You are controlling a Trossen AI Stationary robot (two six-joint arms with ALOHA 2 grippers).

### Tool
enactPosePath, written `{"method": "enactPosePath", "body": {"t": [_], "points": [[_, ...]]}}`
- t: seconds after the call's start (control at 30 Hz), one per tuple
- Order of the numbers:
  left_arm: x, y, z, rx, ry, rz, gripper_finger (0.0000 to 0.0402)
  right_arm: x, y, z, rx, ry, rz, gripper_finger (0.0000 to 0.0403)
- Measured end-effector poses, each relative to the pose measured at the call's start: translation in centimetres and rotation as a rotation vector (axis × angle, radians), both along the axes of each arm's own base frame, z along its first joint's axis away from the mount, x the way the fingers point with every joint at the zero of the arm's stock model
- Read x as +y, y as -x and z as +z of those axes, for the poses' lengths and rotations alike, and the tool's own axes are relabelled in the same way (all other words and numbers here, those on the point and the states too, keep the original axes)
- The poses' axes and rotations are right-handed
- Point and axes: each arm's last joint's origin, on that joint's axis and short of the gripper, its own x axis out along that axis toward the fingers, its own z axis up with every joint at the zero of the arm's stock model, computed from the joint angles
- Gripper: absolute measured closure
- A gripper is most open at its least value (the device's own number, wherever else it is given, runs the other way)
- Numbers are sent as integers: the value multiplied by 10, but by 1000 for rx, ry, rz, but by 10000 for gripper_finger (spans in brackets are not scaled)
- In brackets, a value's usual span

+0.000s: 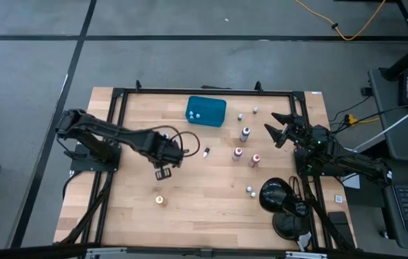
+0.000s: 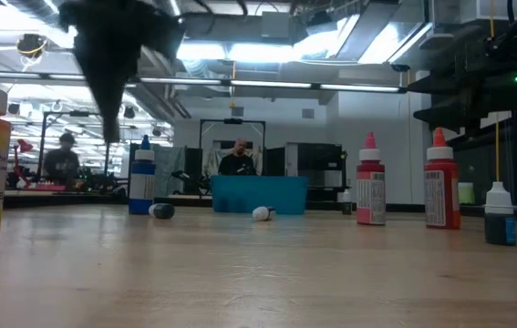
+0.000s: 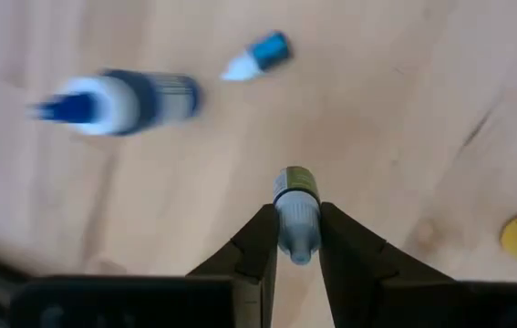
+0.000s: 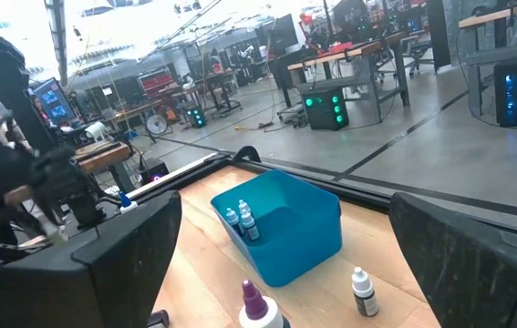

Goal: Pick & Place food coloring
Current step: Put the small green food coloring bottle into the blue bin

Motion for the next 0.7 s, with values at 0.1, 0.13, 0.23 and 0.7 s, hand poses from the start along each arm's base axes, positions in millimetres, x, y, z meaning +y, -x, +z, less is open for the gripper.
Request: {"method": "enactPosePath", "body": {"t": [0.1, 0.13, 0.23, 0.7], "points": [[9, -3, 22, -10, -10, 9, 340, 0, 0, 0, 0, 0, 0, 11], [13, -4, 29, -15, -9, 13, 340, 0, 0, 0, 0, 0, 0, 11], [25, -7, 51, -49, -13, 24, 340, 0, 0, 0, 0, 0, 0, 11], [115, -42, 101, -98, -74, 149, 340, 0, 0, 0, 0, 0, 0, 11]]}}
